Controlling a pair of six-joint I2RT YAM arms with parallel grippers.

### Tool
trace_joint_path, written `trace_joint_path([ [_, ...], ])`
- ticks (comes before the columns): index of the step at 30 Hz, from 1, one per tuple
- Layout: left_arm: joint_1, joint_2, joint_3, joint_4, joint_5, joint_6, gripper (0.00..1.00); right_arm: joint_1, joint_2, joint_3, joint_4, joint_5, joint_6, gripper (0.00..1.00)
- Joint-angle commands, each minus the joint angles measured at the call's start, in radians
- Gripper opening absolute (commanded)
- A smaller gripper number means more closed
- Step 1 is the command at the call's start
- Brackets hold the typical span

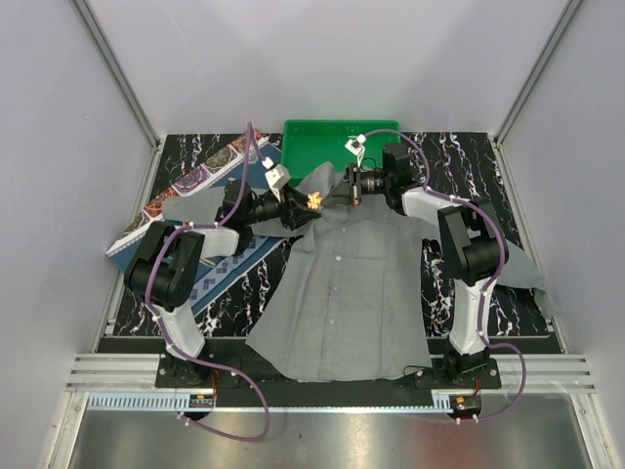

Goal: Pin the brooch onto the clothing
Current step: Pin the brooch onto the flattened clothing.

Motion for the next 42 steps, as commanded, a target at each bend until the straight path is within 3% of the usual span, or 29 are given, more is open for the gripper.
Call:
trace_joint_path([
  [1,-0.017,-0.010,0.046,0.111,0.058,-0.001,0.53,0.007,0.009,0.045,0.003,0.011,-0.028,0.00],
  [8,-0.017,-0.002,0.062,0.115,0.030,-0.021,0.40,0.007,0.008,0.044,-0.019,0.005,-0.052,0.00],
  [16,-0.020,0.009,0.069,0.120,0.016,-0.062,0.42,0.006,-0.006,0.042,-0.051,-0.003,-0.086,0.00],
  [19,-0.019,0.015,0.079,0.129,0.012,-0.090,0.47,0.007,-0.009,0.041,-0.066,-0.002,-0.101,0.00],
  [28,-0.019,0.018,0.088,0.140,0.015,-0.113,0.41,0.007,-0.009,0.051,-0.101,-0.008,-0.135,0.00],
  [32,-0.019,0.019,0.096,0.144,0.015,-0.127,0.42,0.007,-0.011,0.058,-0.134,-0.006,-0.163,0.00],
  [36,-0.017,0.032,0.103,0.150,0.024,-0.141,0.26,0.007,-0.011,0.067,-0.144,-0.009,-0.173,0.00],
  [39,-0.017,0.038,0.106,0.166,0.038,-0.170,0.20,0.007,-0.012,0.074,-0.169,-0.012,-0.196,0.00],
  [42,-0.017,0.042,0.108,0.175,0.053,-0.179,0.09,0.008,-0.012,0.096,-0.197,-0.023,-0.219,0.00],
])
